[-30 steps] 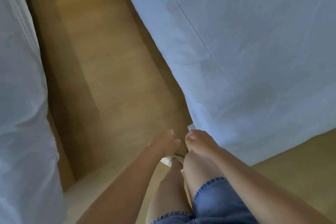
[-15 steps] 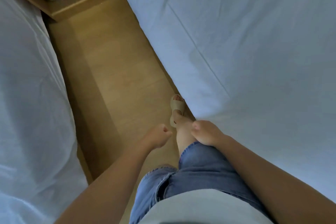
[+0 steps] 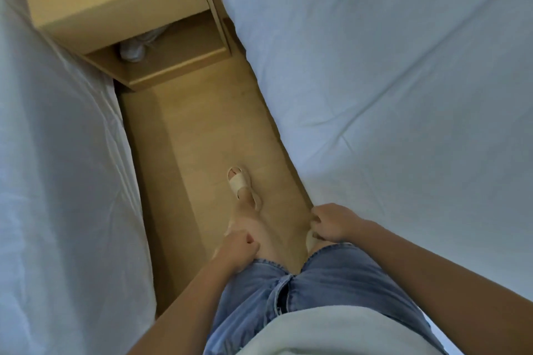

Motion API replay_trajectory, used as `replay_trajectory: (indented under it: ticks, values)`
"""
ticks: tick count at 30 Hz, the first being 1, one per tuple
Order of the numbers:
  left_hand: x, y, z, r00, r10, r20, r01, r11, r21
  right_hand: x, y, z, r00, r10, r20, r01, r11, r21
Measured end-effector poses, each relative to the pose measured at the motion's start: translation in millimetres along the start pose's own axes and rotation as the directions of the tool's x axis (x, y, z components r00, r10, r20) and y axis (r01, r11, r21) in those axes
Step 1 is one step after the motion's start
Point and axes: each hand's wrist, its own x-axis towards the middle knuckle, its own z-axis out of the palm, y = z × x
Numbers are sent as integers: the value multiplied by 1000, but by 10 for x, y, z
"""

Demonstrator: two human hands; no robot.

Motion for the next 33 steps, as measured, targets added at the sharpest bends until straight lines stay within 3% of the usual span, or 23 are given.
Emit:
replay_trajectory:
  ticks: [2, 5, 10, 17, 22, 29, 33]
  values:
    - [272, 44, -573, 999, 35, -24, -35, 999, -11, 232, -237, -419, 996, 37, -80, -29, 995, 97]
    - [688, 175, -1517, 996, 70, 52, -78, 985, 151, 487, -603, -1049, 972, 107, -208, -51, 965, 259]
    - [1342, 727, -2876, 992, 123, 43, -130, 931, 340, 857, -1013, -1996, 952, 110, -285, -10, 944, 330]
    - [2174, 1828, -3827, 993, 104, 53, -110, 987, 115, 1547, -1155, -3333, 932, 105, -346, 29, 932, 361]
    - [2478, 2500, -4540, 983, 163, 87, -176, 968, 178, 1953, -1134, -4206, 914, 126, -386, 44, 914, 403]
    - [3628, 3532, -5650, 958, 214, -194, -240, 962, -128, 2658, -1191, -5384, 819, 238, -522, 61, 869, 492]
    - [4428, 4076, -6299, 872, 278, -402, -341, 935, -93, 3132, -1233, -6103, 743, 354, -567, 79, 795, 601]
